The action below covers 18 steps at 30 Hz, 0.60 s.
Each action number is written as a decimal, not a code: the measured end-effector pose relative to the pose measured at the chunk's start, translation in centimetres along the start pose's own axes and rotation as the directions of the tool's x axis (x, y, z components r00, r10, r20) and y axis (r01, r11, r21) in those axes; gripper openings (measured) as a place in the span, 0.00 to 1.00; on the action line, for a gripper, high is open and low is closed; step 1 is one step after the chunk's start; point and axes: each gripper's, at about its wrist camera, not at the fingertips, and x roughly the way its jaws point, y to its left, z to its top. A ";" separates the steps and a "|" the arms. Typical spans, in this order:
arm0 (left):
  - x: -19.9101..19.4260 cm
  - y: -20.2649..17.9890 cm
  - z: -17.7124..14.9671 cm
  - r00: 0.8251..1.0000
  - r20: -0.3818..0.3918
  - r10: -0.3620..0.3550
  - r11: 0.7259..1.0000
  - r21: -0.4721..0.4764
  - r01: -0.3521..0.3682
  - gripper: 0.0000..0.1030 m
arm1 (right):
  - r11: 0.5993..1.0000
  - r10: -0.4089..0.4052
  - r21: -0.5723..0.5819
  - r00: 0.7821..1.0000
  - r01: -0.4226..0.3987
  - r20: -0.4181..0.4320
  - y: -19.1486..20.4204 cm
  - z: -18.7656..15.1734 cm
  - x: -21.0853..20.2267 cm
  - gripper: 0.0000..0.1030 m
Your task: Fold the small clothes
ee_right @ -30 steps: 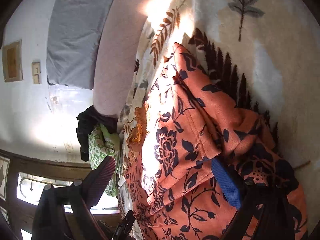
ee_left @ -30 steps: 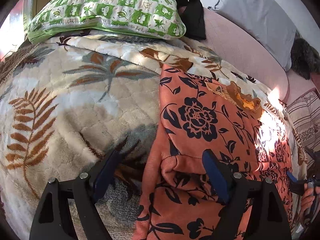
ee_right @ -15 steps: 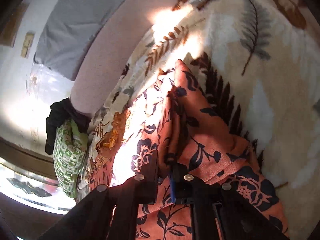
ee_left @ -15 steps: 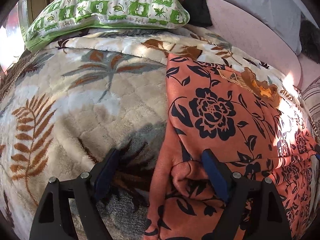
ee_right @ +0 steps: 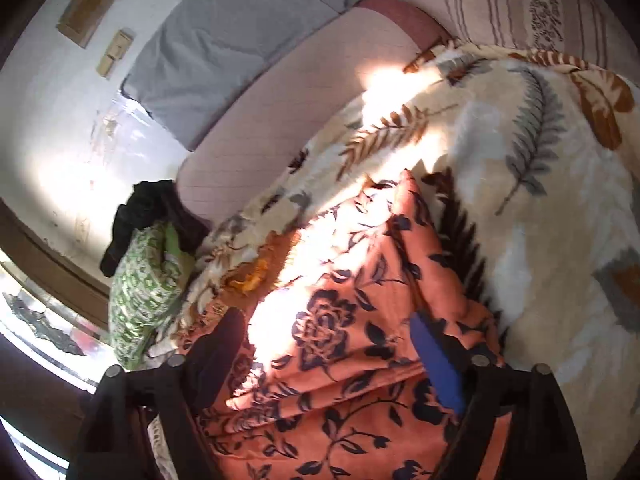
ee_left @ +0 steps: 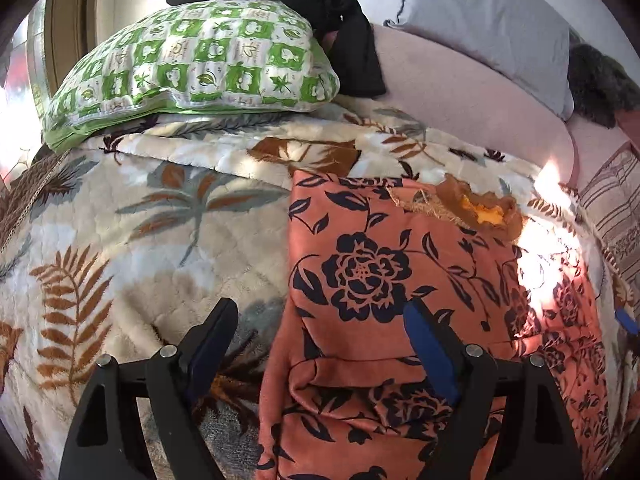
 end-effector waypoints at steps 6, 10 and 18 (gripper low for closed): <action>2.8 1.0 -1.3 0.990 -0.132 0.047 0.998 -0.025 -0.051 0.90 | 0.979 0.110 0.190 0.974 -0.071 -0.200 -4.0 -2.2 5.9 0.85; -0.3 2.1 -2.0 0.996 -0.086 0.033 0.999 -0.027 -0.036 0.90 | 0.986 0.091 0.155 0.979 -0.062 -0.184 -3.0 -2.0 2.5 0.86; -8.9 7.4 -9.3 0.998 -0.053 -0.034 0.979 -0.201 0.023 0.90 | 0.991 0.061 0.128 0.988 -0.043 -0.139 -5.0 -7.0 -8.5 0.86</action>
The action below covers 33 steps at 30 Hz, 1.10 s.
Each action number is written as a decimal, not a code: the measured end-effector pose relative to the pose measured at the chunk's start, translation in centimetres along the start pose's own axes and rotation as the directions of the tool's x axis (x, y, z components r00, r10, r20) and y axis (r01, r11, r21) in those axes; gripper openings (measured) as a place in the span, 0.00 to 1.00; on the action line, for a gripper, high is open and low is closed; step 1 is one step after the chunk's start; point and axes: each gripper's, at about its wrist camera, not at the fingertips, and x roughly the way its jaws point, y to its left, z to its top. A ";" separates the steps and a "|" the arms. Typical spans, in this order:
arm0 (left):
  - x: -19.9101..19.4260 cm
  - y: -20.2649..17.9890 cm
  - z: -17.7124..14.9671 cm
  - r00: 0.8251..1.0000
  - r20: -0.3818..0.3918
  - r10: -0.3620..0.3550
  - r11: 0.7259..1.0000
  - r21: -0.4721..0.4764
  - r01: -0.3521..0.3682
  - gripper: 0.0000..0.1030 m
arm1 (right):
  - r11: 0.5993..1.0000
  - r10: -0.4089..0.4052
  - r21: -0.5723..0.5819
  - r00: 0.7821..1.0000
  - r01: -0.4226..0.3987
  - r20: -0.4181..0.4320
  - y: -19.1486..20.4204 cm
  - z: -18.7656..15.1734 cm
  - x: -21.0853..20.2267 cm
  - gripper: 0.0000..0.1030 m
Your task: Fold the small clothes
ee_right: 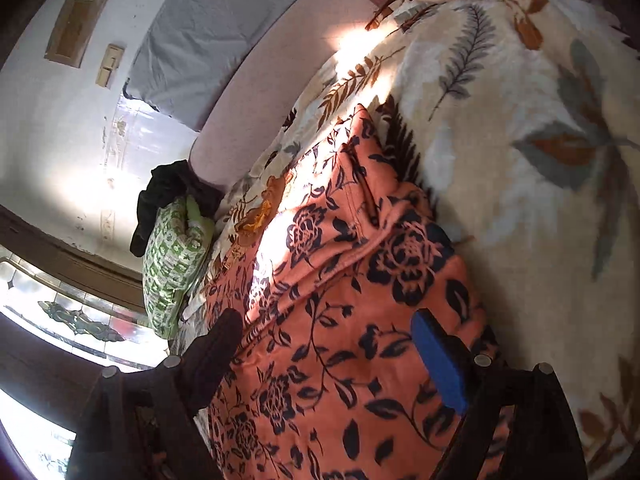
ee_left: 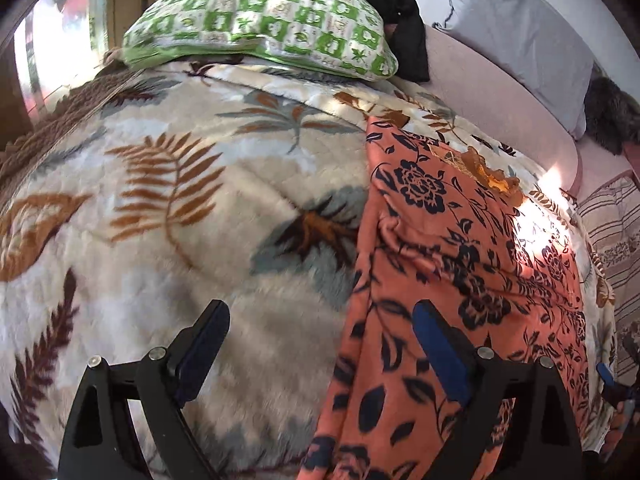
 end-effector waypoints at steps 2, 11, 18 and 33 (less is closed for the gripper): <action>-1.6 1.2 -2.2 1.000 -0.006 -0.004 0.999 -0.039 0.004 0.90 | 0.999 -0.016 -0.032 1.000 0.015 0.000 -0.4 -2.3 -2.4 0.86; -6.3 1.7 -9.6 0.996 -0.052 -0.068 0.997 -0.032 0.066 0.90 | 0.999 0.035 -0.015 0.999 -0.035 0.002 -2.0 -8.1 -9.3 0.86; -7.1 1.9 -12.0 0.989 -0.102 -0.110 0.994 -0.012 0.109 0.90 | 0.999 -0.048 -0.014 0.997 0.047 -0.054 -4.1 -8.9 -10.0 0.86; -6.5 1.2 -13.9 0.975 -0.158 -0.154 0.986 0.033 0.161 0.90 | 1.000 0.013 0.015 0.979 -0.010 -0.202 -6.9 -9.4 -7.7 0.86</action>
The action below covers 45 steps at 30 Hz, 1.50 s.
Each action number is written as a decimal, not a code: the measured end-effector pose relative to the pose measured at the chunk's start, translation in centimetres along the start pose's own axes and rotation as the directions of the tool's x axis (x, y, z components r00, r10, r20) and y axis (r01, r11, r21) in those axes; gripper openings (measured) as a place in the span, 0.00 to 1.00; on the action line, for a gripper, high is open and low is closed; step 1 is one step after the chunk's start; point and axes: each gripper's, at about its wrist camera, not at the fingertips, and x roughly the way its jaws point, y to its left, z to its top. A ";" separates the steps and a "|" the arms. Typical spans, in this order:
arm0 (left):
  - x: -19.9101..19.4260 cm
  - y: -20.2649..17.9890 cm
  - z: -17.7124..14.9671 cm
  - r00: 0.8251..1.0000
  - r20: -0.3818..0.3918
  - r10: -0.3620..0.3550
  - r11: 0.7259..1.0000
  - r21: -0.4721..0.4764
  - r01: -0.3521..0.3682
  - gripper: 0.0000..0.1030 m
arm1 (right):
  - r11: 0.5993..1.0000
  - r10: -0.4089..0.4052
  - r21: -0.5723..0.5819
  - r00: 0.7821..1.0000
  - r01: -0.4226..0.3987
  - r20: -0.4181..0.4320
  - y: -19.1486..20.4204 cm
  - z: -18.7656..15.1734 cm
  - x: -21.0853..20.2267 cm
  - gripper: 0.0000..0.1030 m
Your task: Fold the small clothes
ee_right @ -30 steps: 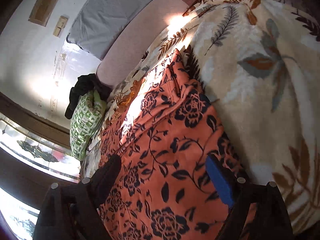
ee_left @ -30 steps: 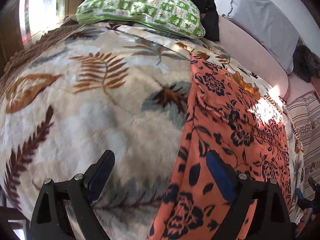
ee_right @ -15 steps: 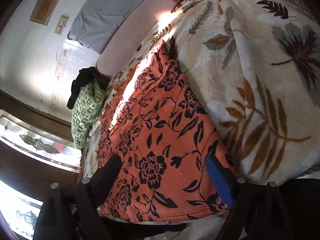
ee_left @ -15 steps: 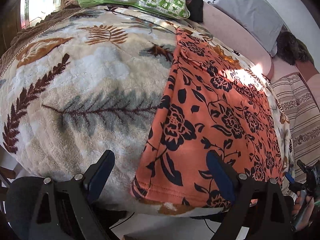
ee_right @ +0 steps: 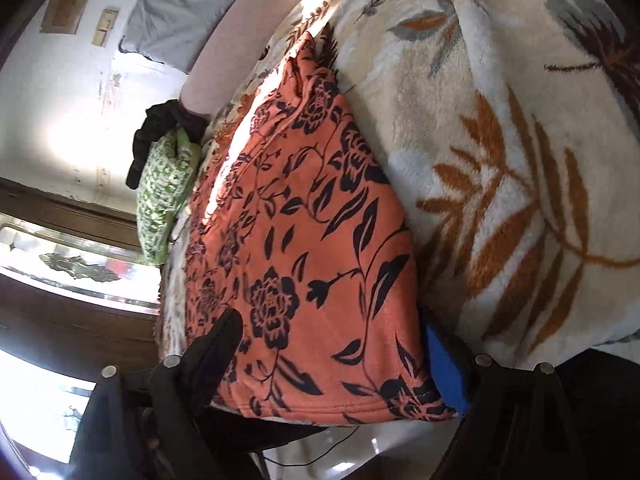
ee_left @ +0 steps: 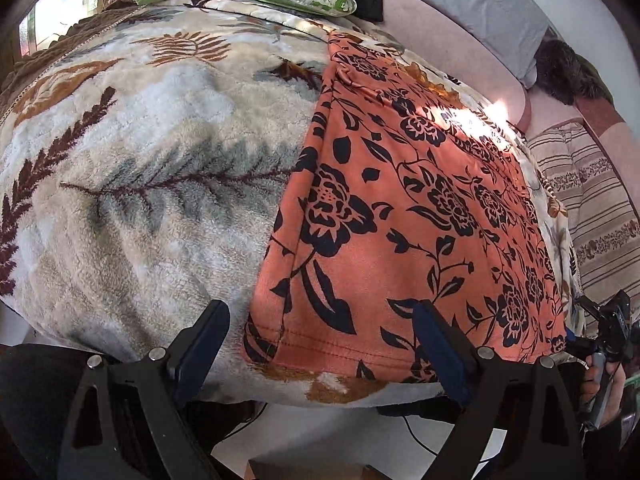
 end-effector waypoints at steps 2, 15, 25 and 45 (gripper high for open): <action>-0.2 0.0 0.0 1.000 0.010 -0.006 1.000 0.002 0.006 0.90 | 1.000 -0.007 -0.008 1.000 0.007 0.008 0.3 -0.3 -0.5 0.86; 0.0 -0.2 0.0 1.000 0.012 0.014 1.000 0.019 -0.014 0.73 | 0.999 -0.020 -0.026 1.000 0.020 0.012 0.5 0.1 -0.6 0.86; 0.8 -0.7 0.0 1.000 -0.003 0.006 0.999 0.033 -0.006 0.71 | 0.999 -0.020 -0.046 0.999 0.019 -0.026 0.5 0.1 0.0 0.83; 1.4 -0.2 -0.1 0.996 -0.018 0.087 0.996 0.017 -0.087 0.25 | 0.997 0.069 0.025 0.992 -0.067 -0.102 -0.7 0.2 1.5 0.75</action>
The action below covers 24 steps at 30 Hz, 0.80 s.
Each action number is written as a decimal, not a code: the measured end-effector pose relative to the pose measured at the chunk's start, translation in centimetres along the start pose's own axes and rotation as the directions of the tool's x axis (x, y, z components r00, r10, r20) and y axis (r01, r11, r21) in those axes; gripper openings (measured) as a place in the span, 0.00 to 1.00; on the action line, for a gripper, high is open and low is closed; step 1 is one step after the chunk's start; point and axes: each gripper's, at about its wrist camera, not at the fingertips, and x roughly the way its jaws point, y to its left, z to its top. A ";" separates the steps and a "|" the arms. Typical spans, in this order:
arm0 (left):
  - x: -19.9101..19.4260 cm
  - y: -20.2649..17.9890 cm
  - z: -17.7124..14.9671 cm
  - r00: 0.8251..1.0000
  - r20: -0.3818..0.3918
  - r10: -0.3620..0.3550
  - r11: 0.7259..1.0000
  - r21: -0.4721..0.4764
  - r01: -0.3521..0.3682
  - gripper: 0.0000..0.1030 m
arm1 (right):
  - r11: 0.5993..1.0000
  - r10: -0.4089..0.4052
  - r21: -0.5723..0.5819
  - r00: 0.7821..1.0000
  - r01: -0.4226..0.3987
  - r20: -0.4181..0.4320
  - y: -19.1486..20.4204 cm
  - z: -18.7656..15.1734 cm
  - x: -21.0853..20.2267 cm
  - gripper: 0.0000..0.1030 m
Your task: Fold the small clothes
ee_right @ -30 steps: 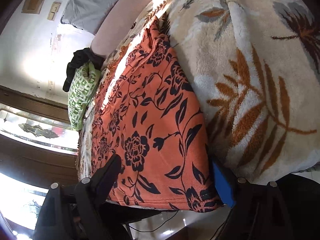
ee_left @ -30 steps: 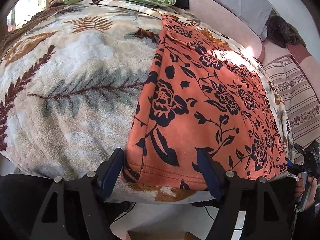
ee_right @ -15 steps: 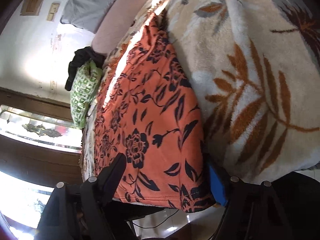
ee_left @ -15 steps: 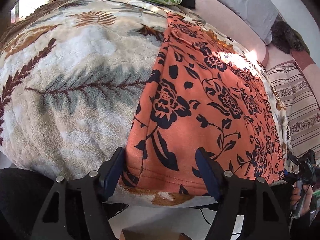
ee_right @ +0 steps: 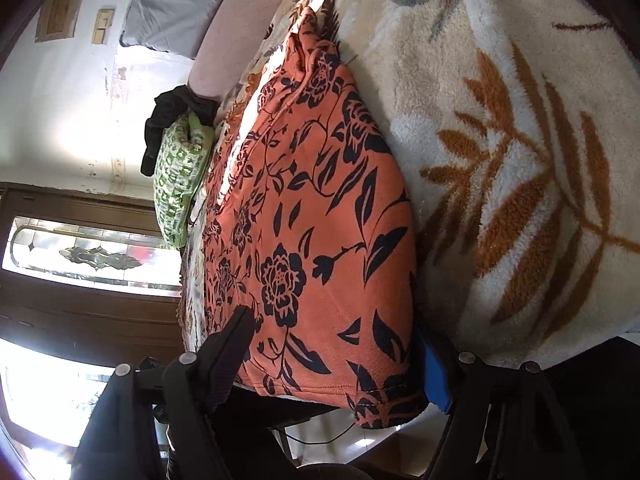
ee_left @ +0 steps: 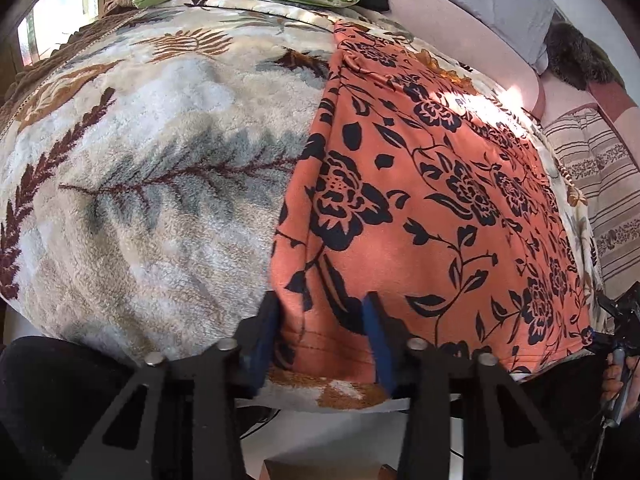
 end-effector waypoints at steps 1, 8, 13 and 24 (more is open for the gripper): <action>-0.1 0.5 0.1 1.000 -0.003 -0.023 0.999 -0.025 0.023 0.14 | 1.000 -0.003 0.000 1.000 0.003 -0.003 0.1 0.0 0.1 0.72; -0.5 0.4 0.3 0.999 -0.002 -0.053 0.998 -0.042 0.053 0.37 | 1.000 0.000 0.021 1.000 0.000 -0.001 0.0 0.1 0.3 0.41; 0.1 -1.0 -0.1 0.999 -0.019 -0.043 0.999 0.000 0.043 0.61 | 0.999 0.008 0.045 1.000 -0.008 -0.009 -0.6 0.5 0.4 0.59; 0.8 -0.5 0.0 0.991 -0.072 -0.111 0.994 -0.011 0.111 0.21 | 0.999 -0.013 0.034 1.000 0.014 -0.017 -0.1 0.5 0.6 0.23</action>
